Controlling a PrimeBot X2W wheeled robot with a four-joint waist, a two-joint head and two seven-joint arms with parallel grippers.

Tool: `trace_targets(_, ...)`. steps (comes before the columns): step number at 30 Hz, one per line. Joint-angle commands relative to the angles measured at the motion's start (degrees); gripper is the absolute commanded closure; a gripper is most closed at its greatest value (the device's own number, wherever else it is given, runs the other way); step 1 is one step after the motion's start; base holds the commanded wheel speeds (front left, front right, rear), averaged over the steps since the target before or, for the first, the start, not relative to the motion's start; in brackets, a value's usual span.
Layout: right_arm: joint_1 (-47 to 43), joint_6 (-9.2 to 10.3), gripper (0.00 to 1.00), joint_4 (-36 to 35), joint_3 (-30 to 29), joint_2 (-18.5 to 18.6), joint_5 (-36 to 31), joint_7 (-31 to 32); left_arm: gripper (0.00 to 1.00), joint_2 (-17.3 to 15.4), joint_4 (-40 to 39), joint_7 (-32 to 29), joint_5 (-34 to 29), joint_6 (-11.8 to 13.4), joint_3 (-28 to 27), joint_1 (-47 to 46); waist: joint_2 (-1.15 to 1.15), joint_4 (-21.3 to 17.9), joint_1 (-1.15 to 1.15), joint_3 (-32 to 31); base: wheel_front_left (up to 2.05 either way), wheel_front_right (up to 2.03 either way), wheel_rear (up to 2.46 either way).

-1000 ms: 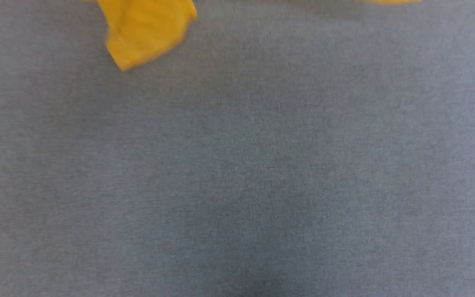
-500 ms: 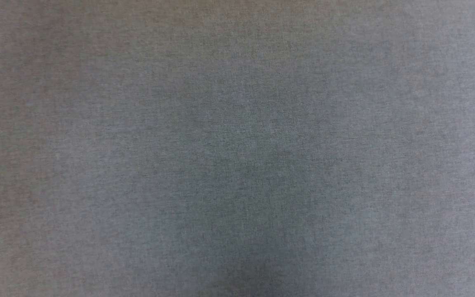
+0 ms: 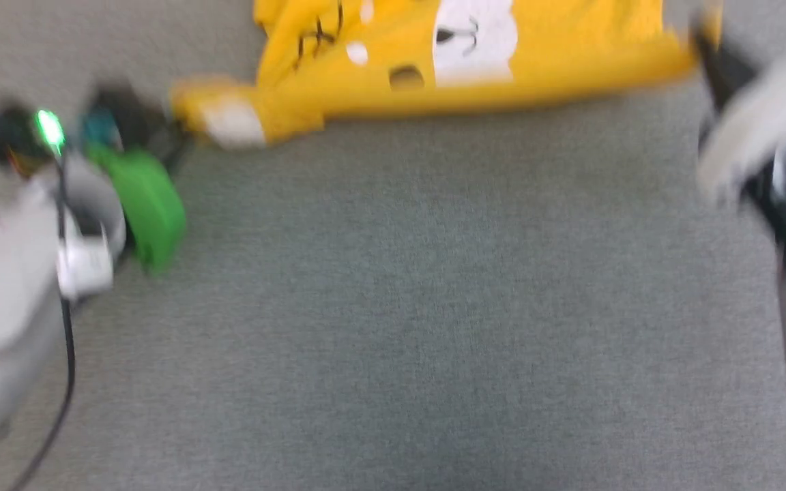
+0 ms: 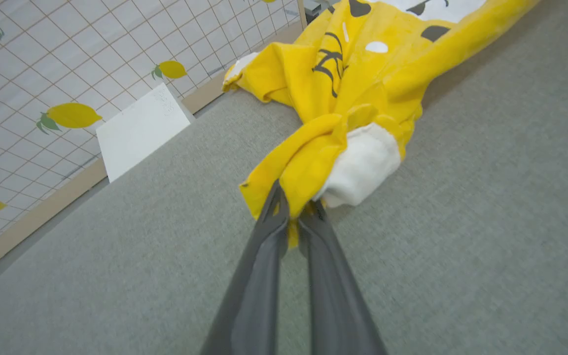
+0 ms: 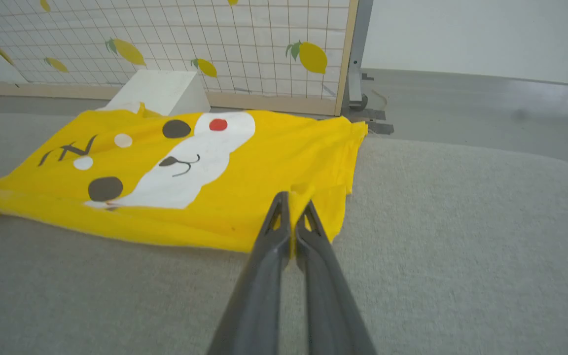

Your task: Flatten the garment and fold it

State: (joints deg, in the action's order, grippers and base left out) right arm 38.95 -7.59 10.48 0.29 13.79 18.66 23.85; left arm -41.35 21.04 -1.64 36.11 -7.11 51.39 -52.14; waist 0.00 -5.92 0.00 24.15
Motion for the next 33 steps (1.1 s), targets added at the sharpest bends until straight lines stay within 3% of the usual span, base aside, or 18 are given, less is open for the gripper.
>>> trace_targets(1,-3.96,0.1,1.0,-1.44,-1.02,0.49,-0.11,0.39,1.0,-1.42,-1.26,-0.16,1.64,-0.36,0.81,2.88,0.0,2.02,0.0,-5.69,0.0,0.0,0.0)
trace_targets(7,-21.34,0.1,1.0,-7.83,-5.75,-1.39,-1.85,2.4,1.0,-5.8,-9.21,-1.97,7.11,0.41,4.74,15.63,0.0,3.12,0.0,-10.43,0.0,0.0,0.0)
trace_targets(14,-33.81,0.1,1.0,-11.84,-9.43,-4.61,-4.91,5.21,1.0,-8.69,-18.83,-3.29,10.15,5.79,7.24,26.42,0.0,4.27,0.0,-13.2,0.0,0.0,0.0)
trace_targets(25,-47.44,0.1,1.0,-18.03,-13.92,-7.69,-8.13,16.47,1.0,-11.92,-28.7,-4.22,12.48,12.43,9.5,35.81,0.0,4.89,0.0,-14.98,0.0,0.0,0.0)
trace_targets(28,-49.01,0.1,1.0,-19.4,-15.03,-8.8,-7.38,15.1,1.0,-11.71,-30.7,-2.0,11.33,14.05,8.98,36.3,0.0,4.9,0.0,-14.92,0.0,0.0,0.0)
trace_targets(33,-48.42,0.1,1.0,-18.36,-15.68,-9.89,-7.04,7.05,1.0,-9.82,-30.94,2.37,7.09,16.4,7.66,34.33,0.0,4.51,0.0,-14.59,0.0,0.0,0.0)
